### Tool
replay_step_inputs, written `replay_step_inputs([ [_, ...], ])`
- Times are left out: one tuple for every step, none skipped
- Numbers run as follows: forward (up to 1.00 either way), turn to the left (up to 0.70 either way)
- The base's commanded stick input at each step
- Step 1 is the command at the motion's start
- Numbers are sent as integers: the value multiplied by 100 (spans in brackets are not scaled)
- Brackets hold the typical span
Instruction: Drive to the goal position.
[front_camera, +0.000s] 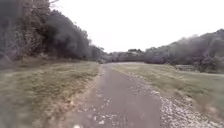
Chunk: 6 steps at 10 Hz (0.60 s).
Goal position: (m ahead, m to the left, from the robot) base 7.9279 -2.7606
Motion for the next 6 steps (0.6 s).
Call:
replay_step_inputs([
  [60,-1],
  [60,-5],
  [60,-9],
  [60,-15],
  [60,-15],
  [60,-15],
])
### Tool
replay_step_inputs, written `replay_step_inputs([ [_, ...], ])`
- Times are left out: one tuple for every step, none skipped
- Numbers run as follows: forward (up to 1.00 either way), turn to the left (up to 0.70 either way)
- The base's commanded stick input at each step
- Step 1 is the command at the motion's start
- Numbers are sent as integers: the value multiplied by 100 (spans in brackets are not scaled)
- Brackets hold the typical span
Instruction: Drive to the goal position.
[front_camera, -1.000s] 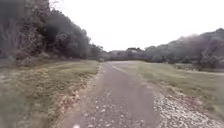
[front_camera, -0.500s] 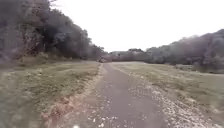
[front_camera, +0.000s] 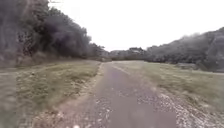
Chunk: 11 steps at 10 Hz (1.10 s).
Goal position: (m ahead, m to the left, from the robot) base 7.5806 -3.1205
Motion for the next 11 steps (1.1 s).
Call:
replay_step_inputs([
  [60,-15],
  [60,-15],
  [60,-15],
  [60,-13],
  [60,-8],
  [60,-4],
  [60,0],
  [60,0],
  [60,0],
  [60,0],
  [60,0],
])
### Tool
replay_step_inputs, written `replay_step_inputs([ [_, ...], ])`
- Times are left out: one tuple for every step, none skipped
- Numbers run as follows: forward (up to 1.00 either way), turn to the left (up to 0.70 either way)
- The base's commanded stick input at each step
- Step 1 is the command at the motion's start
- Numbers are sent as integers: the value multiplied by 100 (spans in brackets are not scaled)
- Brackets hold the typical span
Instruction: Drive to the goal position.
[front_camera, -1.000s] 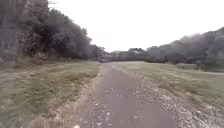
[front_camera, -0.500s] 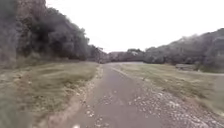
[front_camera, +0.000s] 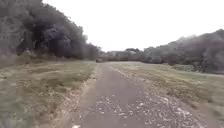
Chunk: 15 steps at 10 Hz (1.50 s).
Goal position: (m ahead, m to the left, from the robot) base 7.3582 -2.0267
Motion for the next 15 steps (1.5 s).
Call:
replay_step_inputs([
  [60,0],
  [60,0],
  [60,0],
  [60,0],
  [60,0],
  [60,0],
  [60,0],
  [60,0],
  [60,0],
  [60,0],
  [60,0],
  [60,0],
  [60,0],
  [60,0],
  [60,0],
])
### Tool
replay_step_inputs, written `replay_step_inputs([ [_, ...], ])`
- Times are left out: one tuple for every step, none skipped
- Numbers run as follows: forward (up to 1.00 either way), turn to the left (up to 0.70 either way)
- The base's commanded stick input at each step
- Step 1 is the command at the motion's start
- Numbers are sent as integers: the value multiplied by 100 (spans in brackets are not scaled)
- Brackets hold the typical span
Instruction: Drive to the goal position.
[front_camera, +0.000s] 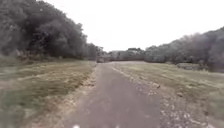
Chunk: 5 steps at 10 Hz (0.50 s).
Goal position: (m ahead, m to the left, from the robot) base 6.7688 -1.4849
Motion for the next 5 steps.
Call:
replay_step_inputs([
  [60,0],
  [60,0],
  [60,0],
  [60,0],
  [60,0],
])
